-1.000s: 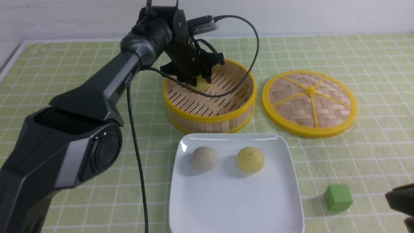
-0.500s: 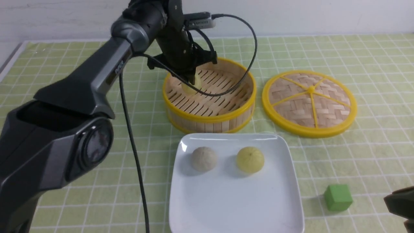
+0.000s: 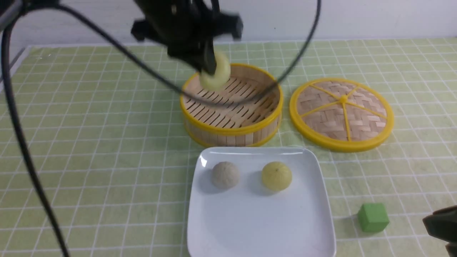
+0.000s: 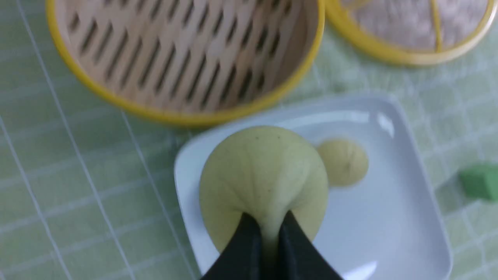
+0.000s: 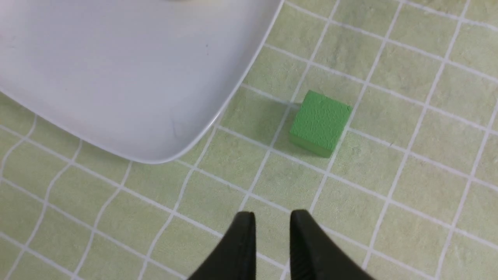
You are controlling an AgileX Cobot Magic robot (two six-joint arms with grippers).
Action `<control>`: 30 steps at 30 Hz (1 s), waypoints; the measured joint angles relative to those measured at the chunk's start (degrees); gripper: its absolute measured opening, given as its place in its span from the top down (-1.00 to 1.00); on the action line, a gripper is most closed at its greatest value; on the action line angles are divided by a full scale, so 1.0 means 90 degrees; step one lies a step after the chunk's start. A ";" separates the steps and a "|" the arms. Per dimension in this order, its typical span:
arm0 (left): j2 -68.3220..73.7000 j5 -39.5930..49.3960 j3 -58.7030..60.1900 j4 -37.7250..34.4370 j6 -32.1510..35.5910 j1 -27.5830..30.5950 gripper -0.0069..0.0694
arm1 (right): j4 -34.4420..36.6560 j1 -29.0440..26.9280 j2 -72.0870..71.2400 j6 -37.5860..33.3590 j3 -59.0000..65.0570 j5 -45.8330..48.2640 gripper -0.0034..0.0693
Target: Put the steamed buns into the plate on the green tablecloth.
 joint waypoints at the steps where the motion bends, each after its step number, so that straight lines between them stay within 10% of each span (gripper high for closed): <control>1: -0.0123 -0.0010 0.0536 0.0005 -0.0001 -0.0123 0.76 | 0.0000 0.0000 0.0000 0.0000 0.0000 0.0000 0.48; 8: -0.0342 -0.2142 0.3964 -0.0023 -0.0353 -0.0941 0.76 | 0.0000 0.0000 0.0000 0.0000 0.0000 0.0006 0.46; 16: -0.0317 -0.3639 0.4400 -0.0034 -0.0557 -0.0955 0.66 | 0.0000 0.0000 -0.0009 0.0000 0.0000 0.0058 0.44; 30: -0.0499 -0.3418 0.3882 0.0055 -0.0728 -0.0955 -0.56 | -0.0199 0.0000 -0.1952 0.0149 -0.0673 0.2223 0.95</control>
